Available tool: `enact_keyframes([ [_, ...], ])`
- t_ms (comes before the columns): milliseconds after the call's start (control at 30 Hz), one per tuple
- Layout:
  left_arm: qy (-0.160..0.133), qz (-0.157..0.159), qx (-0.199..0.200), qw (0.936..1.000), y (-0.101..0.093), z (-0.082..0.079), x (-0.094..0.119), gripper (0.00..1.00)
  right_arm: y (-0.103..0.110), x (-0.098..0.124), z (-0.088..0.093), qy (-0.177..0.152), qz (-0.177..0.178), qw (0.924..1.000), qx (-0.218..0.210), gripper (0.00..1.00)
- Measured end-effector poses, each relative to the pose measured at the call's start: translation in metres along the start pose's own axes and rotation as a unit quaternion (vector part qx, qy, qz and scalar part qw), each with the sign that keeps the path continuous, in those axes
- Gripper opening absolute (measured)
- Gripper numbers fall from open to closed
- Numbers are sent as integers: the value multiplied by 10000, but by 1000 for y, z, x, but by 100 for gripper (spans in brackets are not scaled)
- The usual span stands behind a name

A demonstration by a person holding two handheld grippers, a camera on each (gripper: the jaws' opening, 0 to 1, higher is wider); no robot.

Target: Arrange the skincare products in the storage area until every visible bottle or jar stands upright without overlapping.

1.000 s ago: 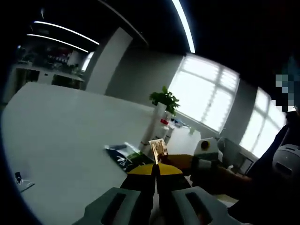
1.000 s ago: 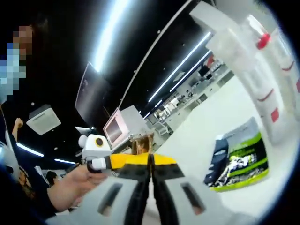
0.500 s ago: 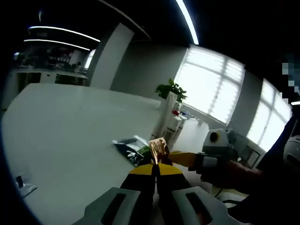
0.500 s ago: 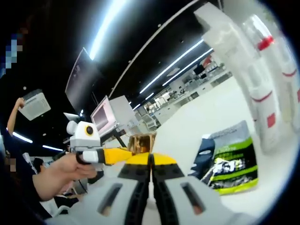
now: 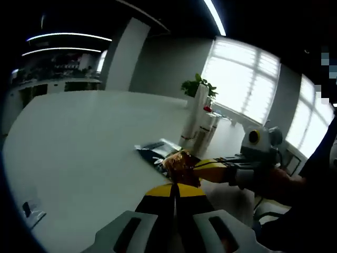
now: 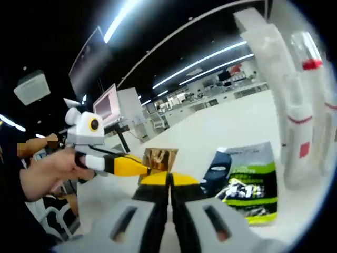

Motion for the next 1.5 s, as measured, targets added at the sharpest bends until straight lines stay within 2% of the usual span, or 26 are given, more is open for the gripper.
enact_keyframes([
  [100,47,-34,5,10000,2,2,-2,0,0,-3,2,135,27,9995,278,0],
  [267,129,-84,7,9999,7,4,-3,0,-1,-8,8,254,-8,9992,296,0],
  [400,305,-172,-70,9994,11,10,-6,0,-1,-11,16,402,-41,9987,323,0],
  [800,611,-321,-219,9974,16,21,-12,0,-5,-13,28,599,-28,9974,402,0],
  [1033,723,-456,-384,9956,21,20,-15,0,-7,-14,27,586,-60,9974,404,2],
  [1200,732,-452,-415,9954,21,21,-16,0,-20,-4,17,366,246,9980,463,3],
  [1267,732,-434,-422,9955,18,23,-17,0,-20,-2,11,279,289,9973,609,2],
  [1333,731,-386,-410,9957,17,23,-18,0,-12,-4,8,248,134,9965,785,1],
  [1400,751,-417,-490,9951,18,23,-19,0,-5,-7,13,459,10,9926,1126,1],
  [1500,776,-416,-480,9950,21,22,-19,0,3,-12,19,651,-94,9885,1359,1],
])
Point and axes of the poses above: the point that each gripper's makers call its tool centre point, and the gripper's own axes: x roughly backward along the fingers, y roughly to its left, z roughly out of its underside, the point moved 1 cm from there along x, roughly backward along the fingers, and after that the axes turned 13 degrees about x, right-handed, at the moved point
